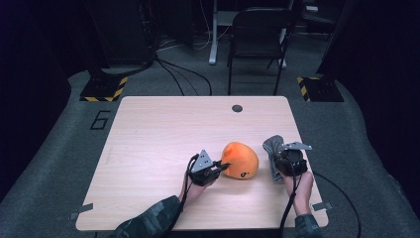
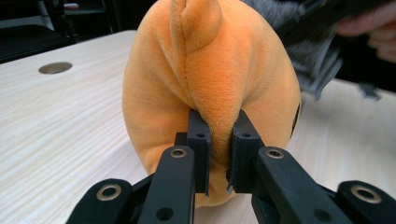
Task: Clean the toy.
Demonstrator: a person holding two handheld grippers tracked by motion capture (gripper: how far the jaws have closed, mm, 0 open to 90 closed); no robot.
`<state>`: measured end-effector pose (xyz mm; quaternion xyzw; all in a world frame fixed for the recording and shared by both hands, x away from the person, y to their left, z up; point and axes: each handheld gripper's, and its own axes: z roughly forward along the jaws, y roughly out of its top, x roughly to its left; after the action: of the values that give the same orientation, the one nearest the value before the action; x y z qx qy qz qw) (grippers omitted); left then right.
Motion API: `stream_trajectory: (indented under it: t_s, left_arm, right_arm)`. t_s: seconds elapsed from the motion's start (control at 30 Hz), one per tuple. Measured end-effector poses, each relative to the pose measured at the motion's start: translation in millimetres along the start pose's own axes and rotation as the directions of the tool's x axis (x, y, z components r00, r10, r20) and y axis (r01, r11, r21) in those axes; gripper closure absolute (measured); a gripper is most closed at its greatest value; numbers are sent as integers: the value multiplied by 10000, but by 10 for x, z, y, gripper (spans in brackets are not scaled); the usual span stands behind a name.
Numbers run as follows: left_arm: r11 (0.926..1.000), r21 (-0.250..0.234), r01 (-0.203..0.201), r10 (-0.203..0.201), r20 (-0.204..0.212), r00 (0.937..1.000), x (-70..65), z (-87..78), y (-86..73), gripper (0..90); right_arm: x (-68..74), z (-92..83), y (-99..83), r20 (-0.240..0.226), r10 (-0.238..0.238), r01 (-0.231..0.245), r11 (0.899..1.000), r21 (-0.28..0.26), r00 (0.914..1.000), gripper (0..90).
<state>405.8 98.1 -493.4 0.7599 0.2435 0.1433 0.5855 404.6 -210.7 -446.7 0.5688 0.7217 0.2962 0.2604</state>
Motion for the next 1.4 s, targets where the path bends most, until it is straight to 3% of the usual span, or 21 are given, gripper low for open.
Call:
stream_trajectory:
  t_s: [0.2,0.3,0.37,0.47,0.53,0.6,0.7,0.73,0.9,0.97,1.1,1.17,1.2,1.3,1.4]
  left_arm:
    - [9940,-696,844,-847,-10,9964,0,-159,194,817]
    - [9857,-849,1456,-1466,-56,9892,-6,-189,210,816]
    - [9804,-795,1801,-1815,-111,9833,-16,-184,190,815]
    - [9782,-644,1977,-1994,-221,9797,-2,-133,124,815]
    - [9773,-300,2096,-2104,-269,9772,23,-87,47,814]
    - [9715,32,2369,-2367,-314,9711,50,-24,-46,813]
    - [9727,306,2300,-2285,-457,9725,56,38,-132,813]
    - [9759,353,2151,-2134,-474,9758,50,38,-120,812]
    - [9835,445,1752,-1726,-561,9834,14,44,-113,810]
    - [9852,489,1640,-1613,-557,9853,12,43,-110,809]
    - [9878,579,1445,-1412,-577,9883,9,40,-104,807]
    - [9889,653,1333,-1300,-527,9901,-3,38,-99,805]
    - [9894,620,1314,-1280,-562,9902,-12,43,-98,804]
    - [9889,727,1296,-1260,-526,9906,-19,58,-104,799]
    - [9895,794,1212,-1177,-470,9919,-11,63,-107,797]
  right_arm:
    - [-15,-13,8,0,45,-45,9999,-129,10000,741]
    - [-1,-18,15,2,-11,11,10000,-79,10000,741]
    - [7,-18,18,-6,-64,64,9999,-139,10000,741]
    - [21,-29,26,6,-51,51,9999,-126,10000,741]
    - [18,-35,26,13,-107,107,9999,-120,9999,741]
    - [18,-37,28,-1,-104,104,9999,-120,9999,741]
    - [40,-46,39,-35,-179,179,9998,-120,9998,741]
    - [61,-61,52,-67,-210,209,9997,-140,9998,741]
    - [325,-244,213,-635,-720,668,9945,-811,9954,741]
    - [514,-334,304,-993,-1070,949,9883,-1191,9893,740]
    - [946,-430,449,-1831,-1844,1513,9718,-1808,9656,740]
    - [1124,-404,461,-1851,-2353,2005,9614,-1886,9541,739]
    - [1186,-363,450,-1937,-2450,2113,9609,-1790,9500,738]
    - [1243,-182,378,-1502,-2773,2580,9566,-1357,9490,737]
    - [1165,-134,346,-1492,-2686,2515,9599,-1236,9516,736]
